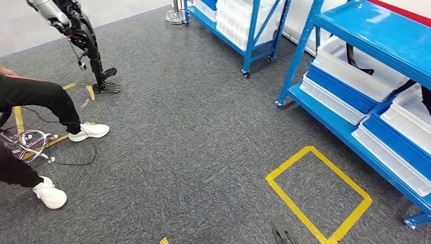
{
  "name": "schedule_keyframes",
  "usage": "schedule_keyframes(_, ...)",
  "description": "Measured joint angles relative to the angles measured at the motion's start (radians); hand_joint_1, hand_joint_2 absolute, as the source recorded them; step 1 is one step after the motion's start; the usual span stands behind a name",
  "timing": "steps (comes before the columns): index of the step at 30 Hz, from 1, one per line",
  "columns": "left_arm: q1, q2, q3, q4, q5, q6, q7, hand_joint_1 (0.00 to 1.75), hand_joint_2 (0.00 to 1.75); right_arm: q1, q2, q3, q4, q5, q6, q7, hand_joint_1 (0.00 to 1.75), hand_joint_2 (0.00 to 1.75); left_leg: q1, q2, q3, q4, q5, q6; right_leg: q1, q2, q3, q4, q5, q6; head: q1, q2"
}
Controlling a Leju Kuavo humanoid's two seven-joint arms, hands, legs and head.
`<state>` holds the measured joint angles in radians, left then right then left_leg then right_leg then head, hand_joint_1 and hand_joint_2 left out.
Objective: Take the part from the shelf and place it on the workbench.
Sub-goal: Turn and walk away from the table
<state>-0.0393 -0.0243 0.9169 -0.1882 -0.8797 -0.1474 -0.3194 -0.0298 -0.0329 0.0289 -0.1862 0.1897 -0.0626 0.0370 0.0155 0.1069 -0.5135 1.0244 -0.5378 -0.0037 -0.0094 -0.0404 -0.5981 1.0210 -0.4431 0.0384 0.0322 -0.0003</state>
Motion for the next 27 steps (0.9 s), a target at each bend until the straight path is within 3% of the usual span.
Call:
schedule_keyframes(2,-0.004,0.0,-0.001,0.0,0.0,0.001,0.0,0.0,0.0,0.0,-0.001,0.0,0.002,0.0,0.0,0.001,0.0,0.0,0.005,-0.052,-0.027,0.063,-0.042,-0.007,-0.012,0.023,0.004,-0.004,0.002,-0.017,-0.002,0.0)
schedule_keyframes(3,-0.003,0.0,-0.001,0.0,-0.002,0.003,0.001,0.0,0.0,-0.001,-0.001,0.0,0.002,-0.002,0.001,0.002,0.0,0.0,0.006,-0.082,-0.059,0.127,-0.074,-0.007,-0.012,0.035,0.004,-0.005,0.002,-0.023,-0.003,0.0)
schedule_keyframes(5,0.0,0.0,-0.002,0.0,-0.009,0.009,0.003,0.0,0.0,-0.002,0.0,-0.002,0.003,-0.01,0.005,0.007,0.0,0.0,0.005,-0.106,-0.131,0.259,-0.123,-0.007,-0.009,0.062,0.005,-0.005,0.002,-0.027,-0.004,0.0)
schedule_keyframes(6,0.001,0.0,-0.002,0.0,-0.014,0.012,0.004,0.0,0.0,-0.001,0.001,-0.002,0.004,-0.014,0.007,0.011,0.0,0.0,0.005,-0.109,-0.153,0.289,-0.122,-0.006,-0.007,0.076,0.006,-0.004,0.001,-0.027,-0.004,0.0)
schedule_keyframes(7,0.001,-0.001,-0.002,0.0,-0.018,0.015,0.006,0.0,0.0,0.001,0.002,-0.003,0.005,-0.016,0.009,0.014,0.0,0.0,0.005,-0.111,-0.156,0.279,-0.099,-0.004,-0.007,0.09,0.008,-0.004,0.001,-0.027,-0.004,0.0)
schedule_keyframes(8,0.0,-0.002,-0.003,0.0,-0.022,0.016,0.008,0.0,0.0,0.001,0.003,-0.003,0.006,-0.017,0.01,0.017,0.0,0.0,0.006,-0.115,-0.14,0.231,-0.062,-0.002,-0.007,0.104,0.01,-0.004,0.001,-0.027,-0.004,0.0)
schedule_keyframes(10,-0.001,-0.003,-0.004,0.001,-0.03,0.018,0.016,0.0,0.0,0.001,0.006,-0.003,0.007,-0.018,0.012,0.019,0.0,0.0,0.01,-0.151,-0.082,0.095,0.008,0.001,-0.003,0.131,0.012,0.0,0.0,-0.024,-0.003,0.0)
schedule_keyframes(12,-0.003,-0.005,-0.005,0.001,-0.038,0.019,0.022,0.0,0.0,-0.001,0.007,-0.004,0.007,-0.018,0.013,0.021,0.0,0.0,0.01,-0.177,-0.051,0.021,0.03,0.006,0.001,0.153,0.007,0.001,0.001,-0.014,-0.002,0.0)
schedule_keyframes(14,-0.006,-0.009,-0.005,0.001,-0.044,0.023,0.028,0.0,0.0,0.003,0.008,-0.006,0.008,-0.019,0.014,0.024,0.0,0.0,0.004,-0.162,-0.046,0.012,0.03,0.018,-0.001,0.174,-0.002,-0.004,0.004,0.0,-0.001,0.0)
schedule_keyframes(15,-0.009,-0.011,-0.006,0.001,-0.048,0.026,0.032,0.0,0.0,0.006,0.008,-0.006,0.008,-0.019,0.015,0.025,0.0,0.0,0.003,-0.151,-0.043,0.009,0.034,0.027,-0.002,0.171,-0.006,-0.001,0.004,0.005,-0.001,0.0)
schedule_keyframes(17,-0.011,-0.015,-0.009,0.001,-0.054,0.03,0.037,0.0,0.0,0.008,0.01,-0.008,0.01,-0.021,0.013,0.028,0.0,0.0,0.004,-0.127,-0.036,0.0,0.042,0.041,0.001,0.126,-0.036,0.053,-0.026,0.006,0.002,0.0)
schedule_keyframes(19,-0.009,-0.016,-0.011,0.001,-0.057,0.03,0.041,0.0,0.0,0.005,0.012,-0.01,0.01,-0.023,0.01,0.031,0.0,0.0,0.0,-0.1,-0.036,-0.002,0.043,0.048,0.002,0.069,-0.099,0.183,-0.086,0.0,0.005,0.0)
schedule_keyframes(21,-0.008,-0.017,-0.012,0.001,-0.061,0.03,0.043,0.0,0.0,0.006,0.014,-0.011,0.01,-0.024,0.008,0.033,0.0,0.0,-0.003,-0.073,-0.037,-0.002,0.041,0.049,0.0,0.052,-0.149,0.284,-0.12,0.003,0.005,0.0)
schedule_keyframes(22,-0.008,-0.018,-0.013,0.001,-0.062,0.03,0.043,0.0,0.0,0.007,0.015,-0.011,0.011,-0.023,0.007,0.034,0.0,0.0,-0.004,-0.061,-0.036,-0.002,0.039,0.049,-0.001,0.049,-0.146,0.281,-0.114,0.009,0.005,0.0)
schedule_keyframes(24,-0.009,-0.021,-0.015,0.001,-0.064,0.029,0.042,0.0,0.0,0.009,0.015,-0.011,0.012,-0.019,0.004,0.034,0.0,0.0,-0.004,-0.039,-0.031,-0.002,0.035,0.045,-0.002,0.026,-0.079,0.158,-0.067,0.024,0.005,0.0)
schedule_keyframes(26,-0.008,-0.023,-0.018,0.001,-0.066,0.029,0.039,0.0,0.0,0.007,0.015,-0.011,0.012,-0.013,0.001,0.034,0.0,0.0,-0.008,-0.02,-0.023,-0.002,0.027,0.035,0.005,-0.02,-0.008,0.031,-0.022,0.021,0.005,0.0)
schedule_keyframes(27,-0.009,-0.024,-0.019,0.002,-0.067,0.029,0.038,0.0,0.0,0.006,0.015,-0.011,0.012,-0.012,0.0,0.034,0.0,0.0,-0.01,-0.011,-0.019,-0.002,0.023,0.03,0.01,-0.035,0.007,0.005,-0.012,0.014,0.004,0.0)
